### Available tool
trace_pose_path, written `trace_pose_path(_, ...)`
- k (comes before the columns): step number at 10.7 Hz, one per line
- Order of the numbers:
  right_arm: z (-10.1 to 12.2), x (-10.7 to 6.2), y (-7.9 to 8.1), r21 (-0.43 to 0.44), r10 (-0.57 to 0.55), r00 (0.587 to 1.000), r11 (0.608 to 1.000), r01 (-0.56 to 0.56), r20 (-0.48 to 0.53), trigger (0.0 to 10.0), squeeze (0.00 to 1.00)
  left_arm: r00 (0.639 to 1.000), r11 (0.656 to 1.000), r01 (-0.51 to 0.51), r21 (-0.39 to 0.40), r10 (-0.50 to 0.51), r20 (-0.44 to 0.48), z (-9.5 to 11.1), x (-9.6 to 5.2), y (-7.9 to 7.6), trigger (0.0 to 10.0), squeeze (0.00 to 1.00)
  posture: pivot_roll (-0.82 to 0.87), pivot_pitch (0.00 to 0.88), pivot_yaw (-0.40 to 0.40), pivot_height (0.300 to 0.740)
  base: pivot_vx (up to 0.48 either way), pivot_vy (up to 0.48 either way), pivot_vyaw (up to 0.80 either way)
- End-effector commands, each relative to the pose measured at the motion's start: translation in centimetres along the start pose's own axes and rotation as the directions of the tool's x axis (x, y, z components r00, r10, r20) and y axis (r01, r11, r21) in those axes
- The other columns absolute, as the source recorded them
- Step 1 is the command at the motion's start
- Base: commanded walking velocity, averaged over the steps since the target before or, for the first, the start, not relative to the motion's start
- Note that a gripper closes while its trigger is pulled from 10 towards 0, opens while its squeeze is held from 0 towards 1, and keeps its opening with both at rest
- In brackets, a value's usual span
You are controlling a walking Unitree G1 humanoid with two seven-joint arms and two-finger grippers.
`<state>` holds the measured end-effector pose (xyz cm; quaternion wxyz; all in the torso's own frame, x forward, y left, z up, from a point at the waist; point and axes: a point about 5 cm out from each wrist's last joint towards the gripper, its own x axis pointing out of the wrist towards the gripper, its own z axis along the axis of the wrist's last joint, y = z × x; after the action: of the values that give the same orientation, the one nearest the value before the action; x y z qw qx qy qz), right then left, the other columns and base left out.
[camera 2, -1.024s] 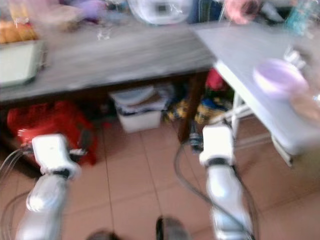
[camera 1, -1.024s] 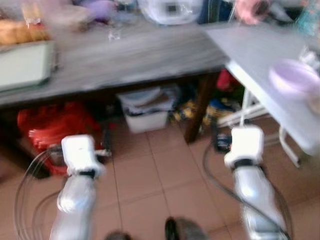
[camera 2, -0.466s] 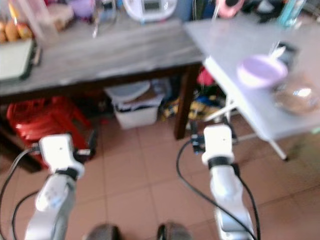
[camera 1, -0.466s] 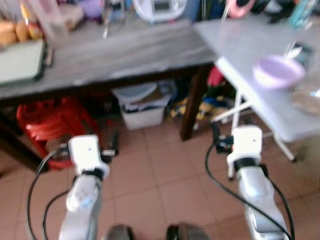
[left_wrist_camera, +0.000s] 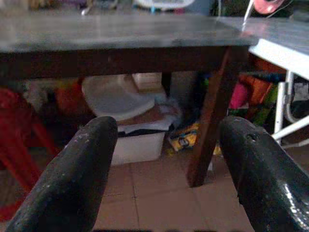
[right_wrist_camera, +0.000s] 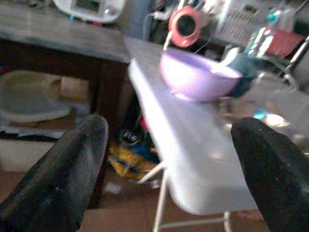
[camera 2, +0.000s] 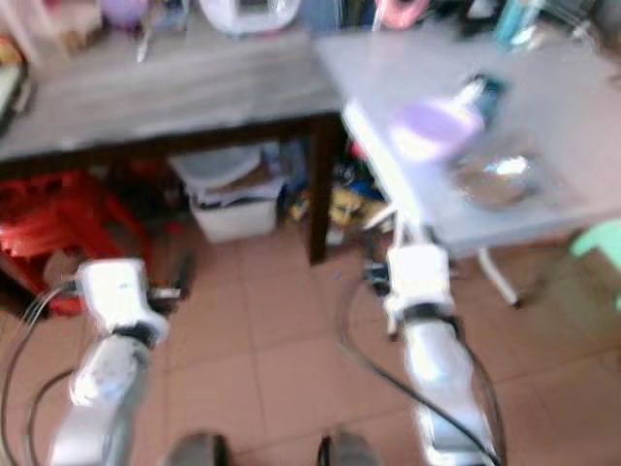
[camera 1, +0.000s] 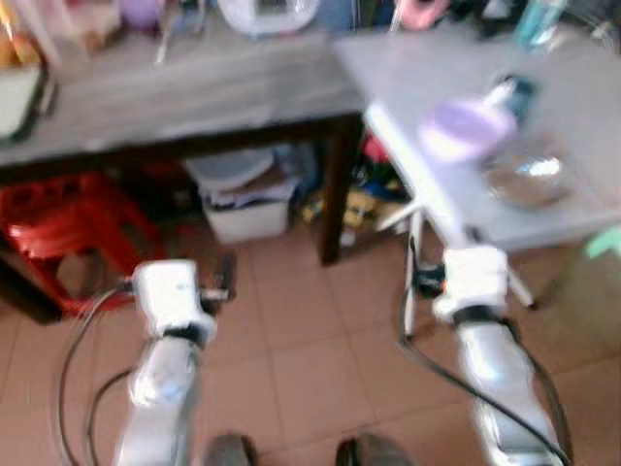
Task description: Setting the table
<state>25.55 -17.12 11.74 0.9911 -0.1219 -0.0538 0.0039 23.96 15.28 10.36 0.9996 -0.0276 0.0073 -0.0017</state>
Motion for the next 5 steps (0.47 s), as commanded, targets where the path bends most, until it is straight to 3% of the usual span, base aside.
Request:
trace_pose_path(1,-0.11,0.06,0.74,0.017,0.017,1.0,1.0,-0.017,-0.004,10.0,0.0,1.0,1.0,-0.022,0.021,0.023,-0.019,-0.31,-0.17,0.62,10.0,0.0,0.0,0.112,0.0,0.74,0.0,-0.469,0.79)
trace_pose_path(3,-0.26,0.22,0.75,0.023,0.01,1.0,1.0,-0.01,-0.01,10.0,0.0,1.0,1.0,-0.019,0.024,0.019,-0.014,-0.22,0.08,0.51,10.0,0.0,0.0,0.108,0.003,0.74,0.0,-0.465,0.66)
trace_pose_path(5,-0.42,0.17,0.74,0.038,0.0,1.0,0.999,0.001,-0.017,10.0,0.0,1.0,0.999,-0.015,0.029,0.016,-0.015,-0.23,0.12,0.48,10.0,0.0,0.01,0.109,0.002,0.74,0.0,-0.465,0.0)
